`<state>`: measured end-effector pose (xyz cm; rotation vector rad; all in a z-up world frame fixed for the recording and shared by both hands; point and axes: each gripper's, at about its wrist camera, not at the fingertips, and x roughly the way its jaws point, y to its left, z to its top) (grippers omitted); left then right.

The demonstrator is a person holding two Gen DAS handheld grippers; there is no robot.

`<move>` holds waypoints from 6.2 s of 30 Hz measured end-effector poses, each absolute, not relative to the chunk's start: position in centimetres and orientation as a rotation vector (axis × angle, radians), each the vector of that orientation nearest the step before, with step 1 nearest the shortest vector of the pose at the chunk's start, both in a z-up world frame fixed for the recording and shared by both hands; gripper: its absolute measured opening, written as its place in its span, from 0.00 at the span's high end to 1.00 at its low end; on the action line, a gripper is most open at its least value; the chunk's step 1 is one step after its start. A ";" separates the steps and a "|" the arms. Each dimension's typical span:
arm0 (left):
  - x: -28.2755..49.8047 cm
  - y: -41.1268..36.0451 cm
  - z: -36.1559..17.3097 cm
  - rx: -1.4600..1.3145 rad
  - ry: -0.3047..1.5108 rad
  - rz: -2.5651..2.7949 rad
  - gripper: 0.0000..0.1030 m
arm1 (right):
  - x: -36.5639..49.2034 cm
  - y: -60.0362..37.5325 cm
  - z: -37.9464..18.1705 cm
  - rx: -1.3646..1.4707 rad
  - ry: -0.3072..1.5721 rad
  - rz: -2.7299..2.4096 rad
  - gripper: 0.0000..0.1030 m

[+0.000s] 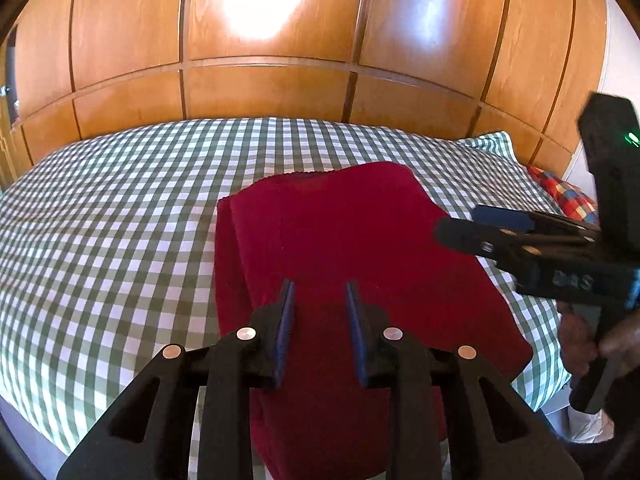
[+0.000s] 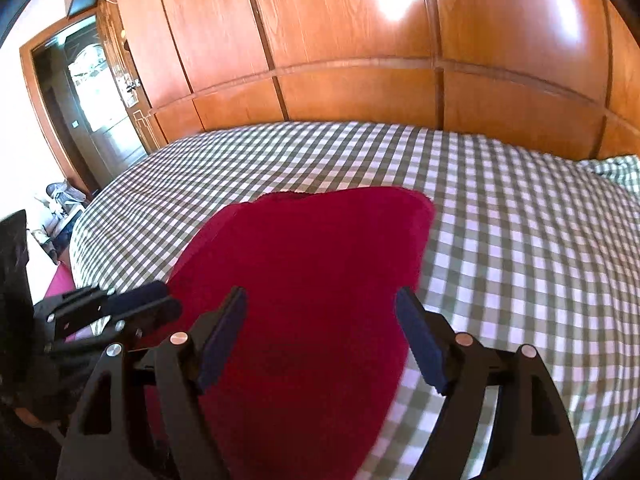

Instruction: Fold small clothes

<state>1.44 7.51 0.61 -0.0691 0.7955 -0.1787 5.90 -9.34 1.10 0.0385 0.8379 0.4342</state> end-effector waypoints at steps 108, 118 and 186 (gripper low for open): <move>10.9 -22.2 1.5 0.108 0.804 -0.642 0.70 | -3.5 -30.2 -2.0 0.116 0.769 -0.264 0.33; 9.5 -21.9 2.8 0.111 0.753 -0.606 0.54 | -4.9 -30.5 0.6 0.134 0.699 -0.284 0.39; 3.3 -17.5 6.1 0.098 0.655 -0.359 0.04 | -8.0 -26.8 2.8 0.260 0.644 -0.577 0.02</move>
